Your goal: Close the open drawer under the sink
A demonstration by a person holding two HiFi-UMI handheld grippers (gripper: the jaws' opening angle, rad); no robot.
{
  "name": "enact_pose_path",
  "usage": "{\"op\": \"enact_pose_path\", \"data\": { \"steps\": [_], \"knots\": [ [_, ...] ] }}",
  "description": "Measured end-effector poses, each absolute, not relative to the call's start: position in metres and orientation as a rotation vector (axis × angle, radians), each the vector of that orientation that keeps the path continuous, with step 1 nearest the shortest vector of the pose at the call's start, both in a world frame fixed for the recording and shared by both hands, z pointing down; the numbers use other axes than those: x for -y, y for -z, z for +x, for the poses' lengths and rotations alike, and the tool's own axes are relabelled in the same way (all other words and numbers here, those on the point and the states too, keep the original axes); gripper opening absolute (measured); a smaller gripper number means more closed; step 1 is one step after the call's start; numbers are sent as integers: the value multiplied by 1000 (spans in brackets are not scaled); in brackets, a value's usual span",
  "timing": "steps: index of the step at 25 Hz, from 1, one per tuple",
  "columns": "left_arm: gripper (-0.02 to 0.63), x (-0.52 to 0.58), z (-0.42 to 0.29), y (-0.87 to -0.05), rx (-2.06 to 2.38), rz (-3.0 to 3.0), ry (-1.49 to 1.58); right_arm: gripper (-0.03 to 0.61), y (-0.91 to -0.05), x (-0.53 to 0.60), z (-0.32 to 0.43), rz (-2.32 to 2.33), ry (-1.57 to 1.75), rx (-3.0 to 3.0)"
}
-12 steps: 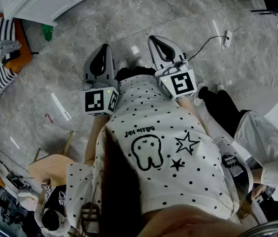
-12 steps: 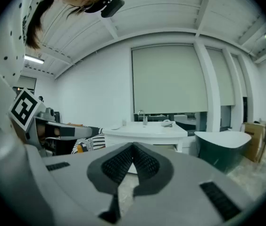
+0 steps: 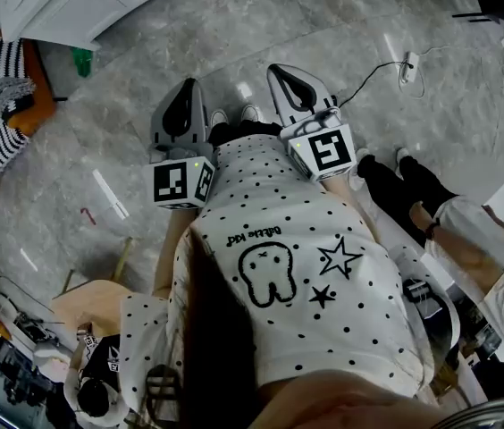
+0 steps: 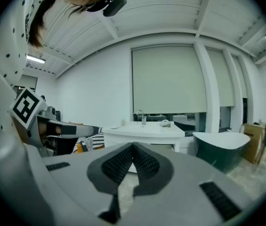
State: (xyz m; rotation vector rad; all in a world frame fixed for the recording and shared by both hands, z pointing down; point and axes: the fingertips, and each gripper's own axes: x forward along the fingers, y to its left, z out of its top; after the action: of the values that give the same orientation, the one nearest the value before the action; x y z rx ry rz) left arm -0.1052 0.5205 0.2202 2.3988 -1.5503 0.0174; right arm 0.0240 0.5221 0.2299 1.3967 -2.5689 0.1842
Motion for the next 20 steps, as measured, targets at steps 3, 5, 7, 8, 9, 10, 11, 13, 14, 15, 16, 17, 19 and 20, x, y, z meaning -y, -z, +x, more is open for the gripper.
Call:
{"op": "enact_pose_path", "data": {
  "steps": [3, 5, 7, 8, 9, 10, 11, 13, 14, 15, 16, 17, 19, 20],
  "knots": [
    [14, -521, -97, -221, 1555, 2392, -11, 12, -231, -524, 35, 1400, -184, 2566],
    [14, -522, -90, -220, 1558, 2387, -5, 12, -231, -525, 42, 1399, -181, 2567],
    [14, -523, -82, -220, 1555, 2385, 0, 12, -229, -526, 49, 1391, -177, 2583],
    [14, -525, -78, -221, 1552, 2383, 0, 12, -228, -528, 52, 1383, -174, 2600],
    [14, -527, -74, -222, 1548, 2382, -2, 12, -227, -529, 55, 1376, -172, 2614],
    [14, -529, -69, -224, 1545, 2381, -4, 12, -227, -531, 59, 1372, -171, 2621],
    [14, -531, -65, -227, 1542, 2380, -7, 12, -227, -531, 63, 1371, -172, 2620],
    [14, -534, -56, -231, 1540, 2375, -9, 12, -229, -532, 71, 1373, -182, 2613],
    [14, -534, -54, -231, 1540, 2368, -3, 12, -230, -531, 75, 1375, -185, 2610],
    [14, -534, -52, -231, 1542, 2360, 6, 12, -231, -531, 80, 1380, -187, 2607],
    [14, -534, -50, -230, 1545, 2354, 15, 12, -231, -531, 84, 1389, -190, 2605],
    [14, -535, -49, -229, 1548, 2351, 21, 12, -231, -531, 88, 1402, -197, 2605],
    [14, -535, -47, -230, 1553, 2348, 21, 12, -234, -531, 96, 1431, -223, 2602],
    [14, -534, -46, -231, 1553, 2345, 18, 12, -236, -529, 98, 1441, -236, 2599]
  ]
}}
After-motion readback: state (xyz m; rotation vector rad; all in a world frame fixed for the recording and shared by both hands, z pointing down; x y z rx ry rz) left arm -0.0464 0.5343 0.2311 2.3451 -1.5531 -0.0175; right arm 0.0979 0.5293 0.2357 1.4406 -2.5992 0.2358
